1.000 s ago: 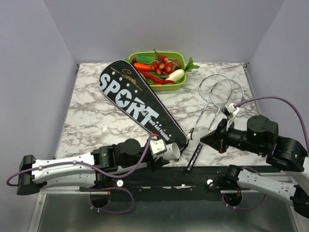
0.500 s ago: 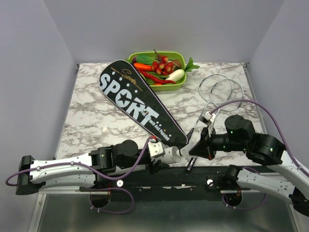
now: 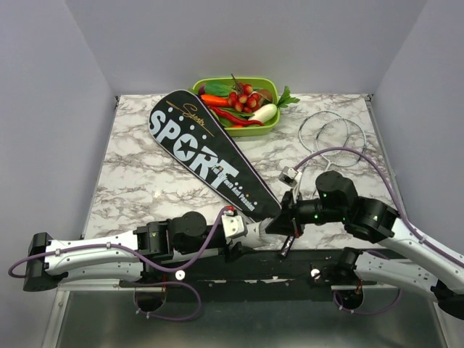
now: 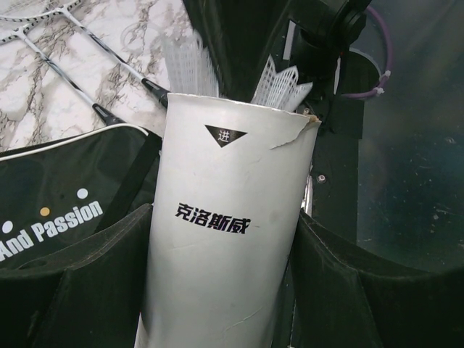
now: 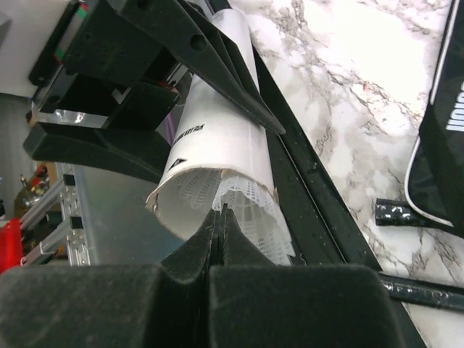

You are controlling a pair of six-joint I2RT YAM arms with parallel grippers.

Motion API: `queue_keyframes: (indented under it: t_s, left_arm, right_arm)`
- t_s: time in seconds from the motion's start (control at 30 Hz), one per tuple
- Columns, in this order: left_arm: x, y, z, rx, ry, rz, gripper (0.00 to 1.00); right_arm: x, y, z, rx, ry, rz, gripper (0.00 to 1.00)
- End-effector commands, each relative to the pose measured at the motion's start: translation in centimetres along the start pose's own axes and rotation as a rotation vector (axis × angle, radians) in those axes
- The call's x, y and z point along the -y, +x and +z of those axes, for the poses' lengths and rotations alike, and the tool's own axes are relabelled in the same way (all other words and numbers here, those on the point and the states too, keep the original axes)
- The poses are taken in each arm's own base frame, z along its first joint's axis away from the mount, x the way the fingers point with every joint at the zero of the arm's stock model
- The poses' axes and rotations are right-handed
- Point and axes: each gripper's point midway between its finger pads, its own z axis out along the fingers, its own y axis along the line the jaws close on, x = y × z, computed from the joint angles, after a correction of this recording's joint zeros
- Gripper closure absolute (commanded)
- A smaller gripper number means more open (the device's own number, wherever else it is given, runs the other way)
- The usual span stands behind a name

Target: Pack up the badminton gear

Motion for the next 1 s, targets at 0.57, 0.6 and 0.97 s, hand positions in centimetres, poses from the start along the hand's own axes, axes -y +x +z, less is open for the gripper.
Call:
queue_keyframes:
  t_s: [0.57,0.6,0.97]
  left_arm:
    - [-1.1,-1.3,-1.2,0.071,-0.099,-0.13,1.0]
    - [-1.1,-1.4,-1.2,0.073,-0.1,-0.128,1.0]
    - [-1.4,-0.6,-1.2,0.066,-0.118,-0.133,1.0]
  right_arm:
    - [-0.9,0.3,5.9,0.055,-0.155,0.091,0.99]
    - [-1.0,0.2,5.6,0.064,-0.159,0.086,0.99]
    - [-0.5,-0.1,1.2,0.145,-0.042,0.071,0.44]
